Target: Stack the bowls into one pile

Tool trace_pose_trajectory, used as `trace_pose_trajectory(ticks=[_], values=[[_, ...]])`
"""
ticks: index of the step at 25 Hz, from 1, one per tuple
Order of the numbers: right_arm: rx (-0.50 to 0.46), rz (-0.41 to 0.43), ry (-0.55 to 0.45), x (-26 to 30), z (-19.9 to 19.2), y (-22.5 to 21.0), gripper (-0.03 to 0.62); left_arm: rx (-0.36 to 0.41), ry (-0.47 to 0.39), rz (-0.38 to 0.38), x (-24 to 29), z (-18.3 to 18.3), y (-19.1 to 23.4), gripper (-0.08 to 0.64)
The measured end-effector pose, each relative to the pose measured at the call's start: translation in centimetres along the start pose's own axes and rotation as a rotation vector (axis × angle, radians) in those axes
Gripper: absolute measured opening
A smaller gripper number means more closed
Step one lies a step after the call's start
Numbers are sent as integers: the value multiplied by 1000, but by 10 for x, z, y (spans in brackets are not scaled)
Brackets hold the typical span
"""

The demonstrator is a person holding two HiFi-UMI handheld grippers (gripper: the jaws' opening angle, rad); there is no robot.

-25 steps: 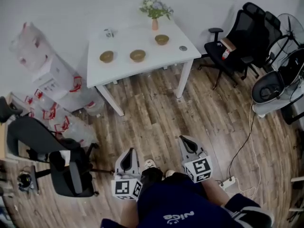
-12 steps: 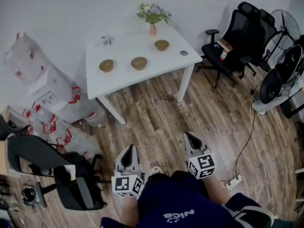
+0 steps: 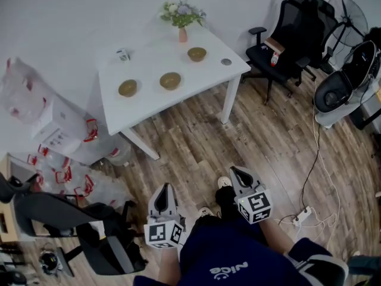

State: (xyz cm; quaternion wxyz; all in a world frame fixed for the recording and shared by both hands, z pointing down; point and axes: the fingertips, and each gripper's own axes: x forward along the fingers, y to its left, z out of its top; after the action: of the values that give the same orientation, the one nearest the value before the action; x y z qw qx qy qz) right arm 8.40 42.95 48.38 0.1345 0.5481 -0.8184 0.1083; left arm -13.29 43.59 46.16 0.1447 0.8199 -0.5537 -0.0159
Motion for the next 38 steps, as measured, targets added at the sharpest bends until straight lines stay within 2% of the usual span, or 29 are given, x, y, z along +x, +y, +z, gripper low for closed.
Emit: trace_pose_trajectory(ticks=[5,10,14,26,32,38], values=[[-1,25,8,21,-4,-4,23,8,33,-1,12,-14,0,21],[6,52,12,59,3,-29,23,17,86,-37,51,-16,-6,21],[10,72,0,94,20,-57,23,39,89,-8,90,-5,-6,21],[5,157,-1,185,57,-151,23,15,61,83,207,16,-16,21],[-27,219,10,211,66,-174,23,-11,47,122,243,16,-24,21],[12,236,30,225,60,-184,23,8,59,124,260,15,-30,21]])
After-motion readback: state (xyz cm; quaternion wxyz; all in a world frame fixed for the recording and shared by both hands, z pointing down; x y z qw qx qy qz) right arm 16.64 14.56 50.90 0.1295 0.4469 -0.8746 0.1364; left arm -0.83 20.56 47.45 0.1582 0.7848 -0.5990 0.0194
